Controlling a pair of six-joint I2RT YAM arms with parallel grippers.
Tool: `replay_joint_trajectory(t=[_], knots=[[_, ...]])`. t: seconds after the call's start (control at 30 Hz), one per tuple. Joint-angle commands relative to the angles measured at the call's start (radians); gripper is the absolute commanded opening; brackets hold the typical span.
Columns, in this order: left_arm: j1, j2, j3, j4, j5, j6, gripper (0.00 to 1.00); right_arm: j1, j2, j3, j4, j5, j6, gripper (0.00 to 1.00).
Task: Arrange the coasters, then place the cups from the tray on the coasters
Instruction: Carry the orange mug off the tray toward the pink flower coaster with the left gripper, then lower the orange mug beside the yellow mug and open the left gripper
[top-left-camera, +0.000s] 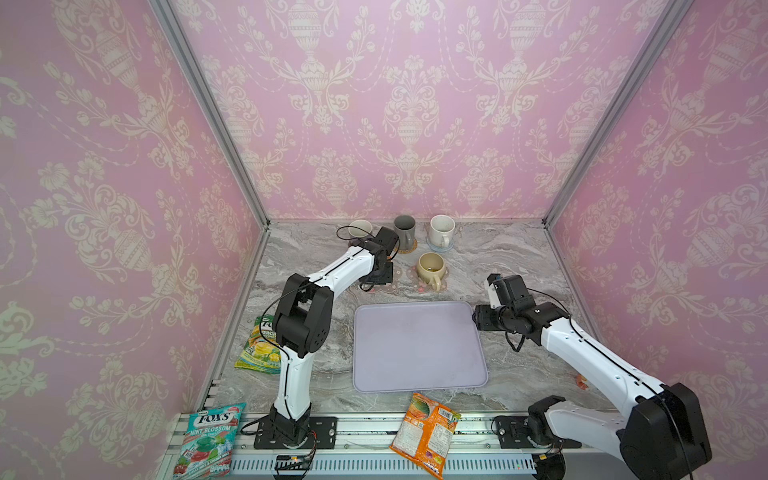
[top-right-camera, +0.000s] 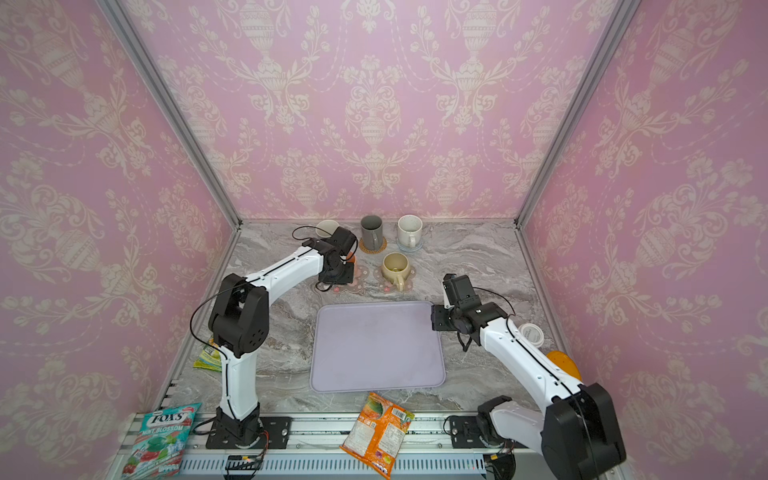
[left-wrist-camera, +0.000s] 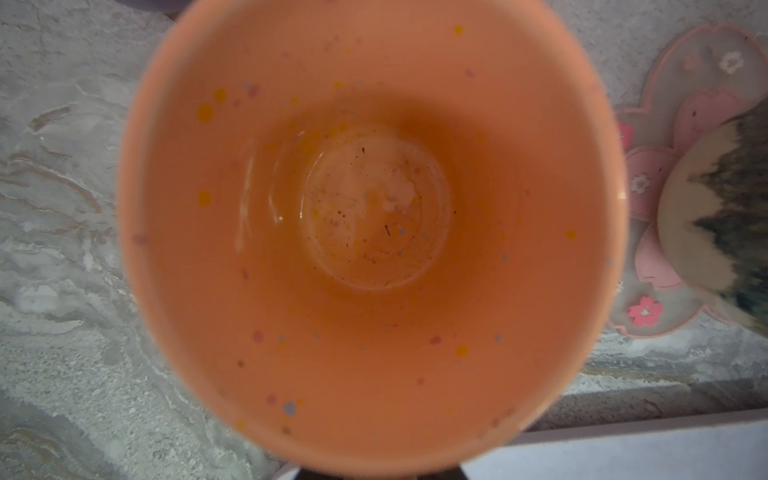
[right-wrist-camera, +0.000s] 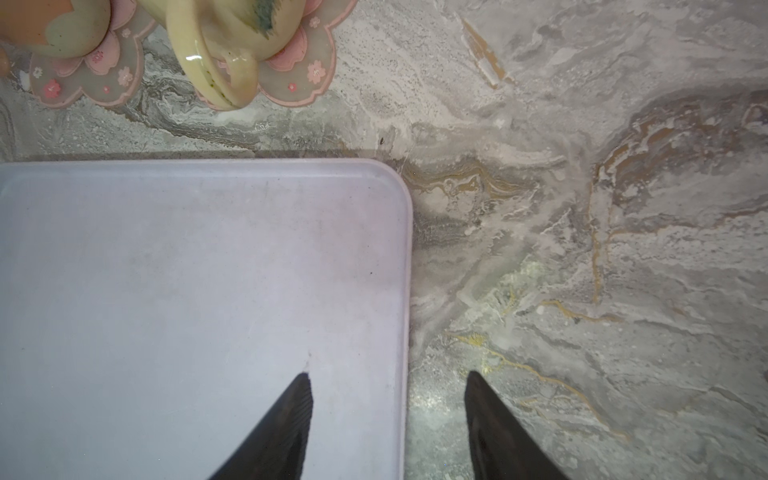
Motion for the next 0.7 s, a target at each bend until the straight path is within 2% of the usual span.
replay_joint_trajectory(t=[0.0, 0.33, 0.67], knots=[[0.001, -0.012, 0.027, 0.049, 0.009, -0.034, 0.06, -0.008, -0.012, -0.001, 0.011, -0.016, -0.013, 0.6], [0.001, -0.006, 0.017, 0.037, 0.028, -0.063, 0.23, -0.01, -0.02, -0.008, 0.006, -0.019, -0.011, 0.6], [0.001, -0.05, -0.027, 0.012, -0.01, -0.062, 0.34, -0.018, -0.023, -0.002, 0.009, -0.013, -0.017, 0.61]])
